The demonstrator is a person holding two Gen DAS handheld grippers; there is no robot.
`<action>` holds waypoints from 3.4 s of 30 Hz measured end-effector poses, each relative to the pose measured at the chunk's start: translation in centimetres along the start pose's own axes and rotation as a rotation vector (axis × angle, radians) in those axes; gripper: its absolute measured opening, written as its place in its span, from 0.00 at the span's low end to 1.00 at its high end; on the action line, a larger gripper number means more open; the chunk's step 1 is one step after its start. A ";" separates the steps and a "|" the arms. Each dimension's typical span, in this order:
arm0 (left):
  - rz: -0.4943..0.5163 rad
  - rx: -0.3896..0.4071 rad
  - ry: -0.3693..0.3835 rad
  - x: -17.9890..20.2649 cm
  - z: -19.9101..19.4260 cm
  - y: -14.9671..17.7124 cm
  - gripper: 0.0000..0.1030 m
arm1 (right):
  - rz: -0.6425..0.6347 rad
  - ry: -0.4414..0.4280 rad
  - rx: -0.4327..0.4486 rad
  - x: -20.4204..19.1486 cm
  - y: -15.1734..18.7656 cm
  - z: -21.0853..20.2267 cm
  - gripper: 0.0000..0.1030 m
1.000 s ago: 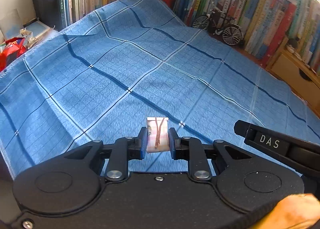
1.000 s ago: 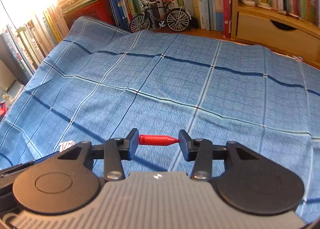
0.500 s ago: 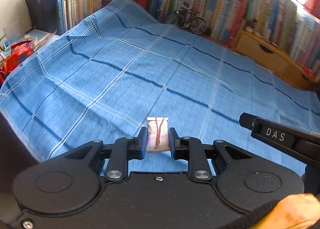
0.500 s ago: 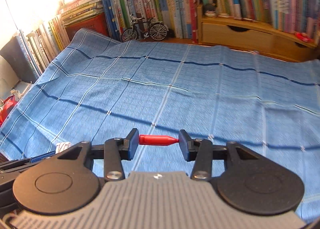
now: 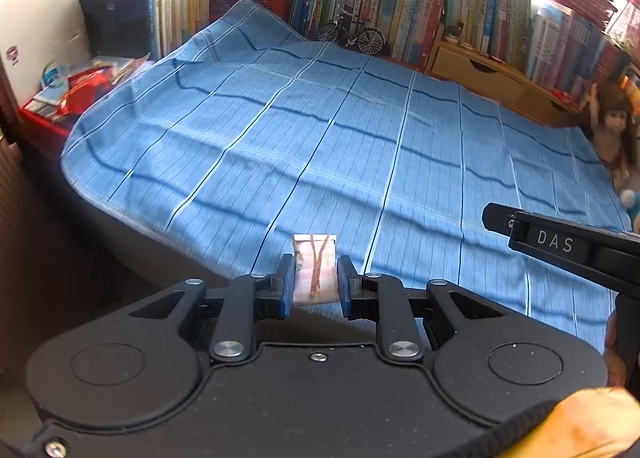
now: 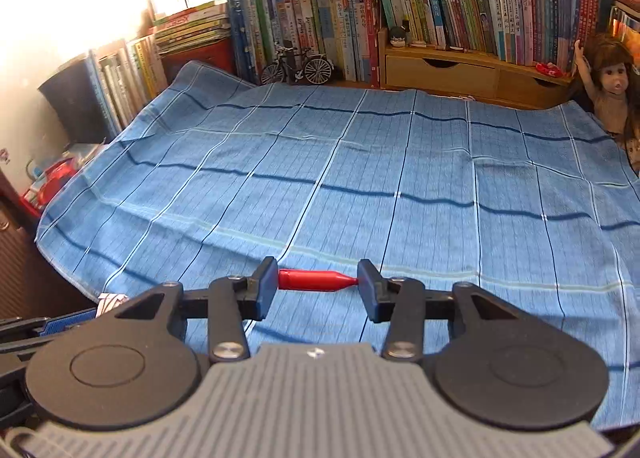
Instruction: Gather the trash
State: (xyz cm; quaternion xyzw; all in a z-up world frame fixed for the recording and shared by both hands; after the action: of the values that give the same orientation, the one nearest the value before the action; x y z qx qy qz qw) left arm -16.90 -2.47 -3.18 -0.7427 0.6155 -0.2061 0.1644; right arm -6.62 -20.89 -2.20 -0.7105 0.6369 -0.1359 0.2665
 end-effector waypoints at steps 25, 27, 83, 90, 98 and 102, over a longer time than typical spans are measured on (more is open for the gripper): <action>-0.228 -0.124 -0.093 -4.8 -5.6 17.4 0.20 | -0.227 -0.157 -0.159 -5.4 14.5 -5.5 0.47; -0.235 -0.146 -0.103 -4.8 -5.0 18.2 0.21 | -0.239 -0.163 -0.172 -5.3 15.3 -5.5 0.47; -0.196 -0.380 -0.110 -7.6 8.7 17.4 0.75 | -0.250 -0.172 -0.373 -6.6 16.8 6.2 0.78; -0.202 -0.384 -0.104 -7.6 8.8 17.6 0.76 | -0.250 -0.168 -0.372 -6.7 16.8 6.0 0.79; -0.209 -0.379 -0.103 -7.7 8.7 17.6 0.76 | -0.250 -0.169 -0.369 -6.6 16.7 6.0 0.79; -0.214 -0.382 -0.099 -7.8 8.7 17.7 0.76 | -0.248 -0.170 -0.368 -6.5 16.6 5.8 0.79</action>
State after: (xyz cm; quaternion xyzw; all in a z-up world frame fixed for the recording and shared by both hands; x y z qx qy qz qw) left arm -28.68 1.73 -20.26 -0.8306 0.5523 -0.0655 0.0281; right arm -18.35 -14.16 -15.24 -0.8288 0.5342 0.0110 0.1662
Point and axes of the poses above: each gripper's, at about its wrist camera, not at the fingertips, and z roughly the way its jaws point, x to its right, y to its underside, the point moved 2 cm from there along z, roughly the way its jaws point, and after that the axes turned 7 degrees about -x, right-handed, at the moved point
